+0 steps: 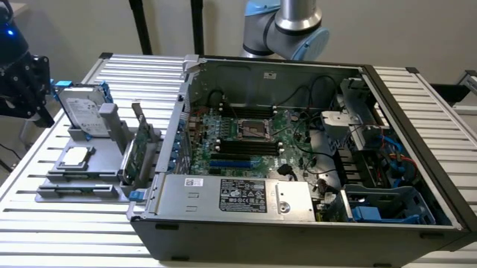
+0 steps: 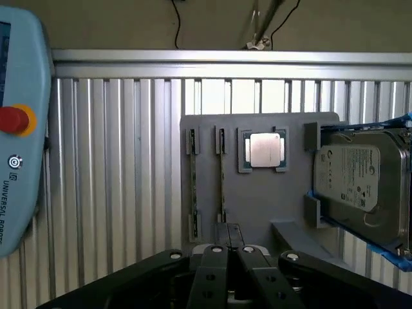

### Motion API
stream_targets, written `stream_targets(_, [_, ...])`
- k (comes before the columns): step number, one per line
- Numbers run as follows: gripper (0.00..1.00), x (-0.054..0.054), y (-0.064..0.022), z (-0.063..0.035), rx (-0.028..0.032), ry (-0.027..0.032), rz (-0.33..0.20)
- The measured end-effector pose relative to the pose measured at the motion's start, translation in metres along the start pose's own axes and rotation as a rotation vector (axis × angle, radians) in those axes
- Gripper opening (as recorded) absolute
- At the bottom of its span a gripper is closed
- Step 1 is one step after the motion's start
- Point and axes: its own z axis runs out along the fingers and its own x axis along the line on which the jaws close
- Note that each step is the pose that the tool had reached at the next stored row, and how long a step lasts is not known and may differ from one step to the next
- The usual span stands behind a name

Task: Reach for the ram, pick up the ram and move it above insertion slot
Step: 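Pick up the ram and move it above insertion slot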

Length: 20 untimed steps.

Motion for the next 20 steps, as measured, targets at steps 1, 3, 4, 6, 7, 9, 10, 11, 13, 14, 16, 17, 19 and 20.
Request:
stream_targets(1, [0.11,0.0,0.0,0.0,0.0002,0.0002,-0.015])
stream_targets(3, [0.11,0.0,0.0001,0.0,0.0,0.0005,-0.022])
stream_targets(4, [0.12,0.0,0.0,0.0,0.0001,0.0004,-0.022])
stream_targets(6, [0.18,0.001,0.0001,0.0,0.0002,0.0003,-0.022])
stream_targets(7, [0.18,0.001,0.0001,0.0,0.0002,0.0,-0.022])
stream_targets(9, [0.3,0.002,0.0001,0.0,0.0001,-0.0004,-0.022])
stream_targets(10, [0.3,0.003,0.0001,0.0001,0.0001,-0.0005,-0.022])
stream_targets(11, [0.36,0.003,0.0001,0.0007,0.0004,-0.0007,-0.022])
stream_targets(13, [0.36,0.004,0.0001,0.0038,0.0002,-0.0006,-0.022])
stream_targets(14, [0.36,0.004,0.0,0.0057,0.0002,-0.0005,-0.022])
stream_targets(16, [0.36,0.004,-0.0001,0.0092,0.0002,-0.0006,-0.022])
stream_targets(17, [0.36,0.004,-0.0001,0.011,0.0002,-0.0005,-0.022])
stream_targets(19, [0.36,0.004,-0.0001,0.0147,0.0002,-0.0006,-0.022])
stream_targets(20, [0.36,0.004,-0.0001,0.0166,0.0003,-0.0006,-0.022])
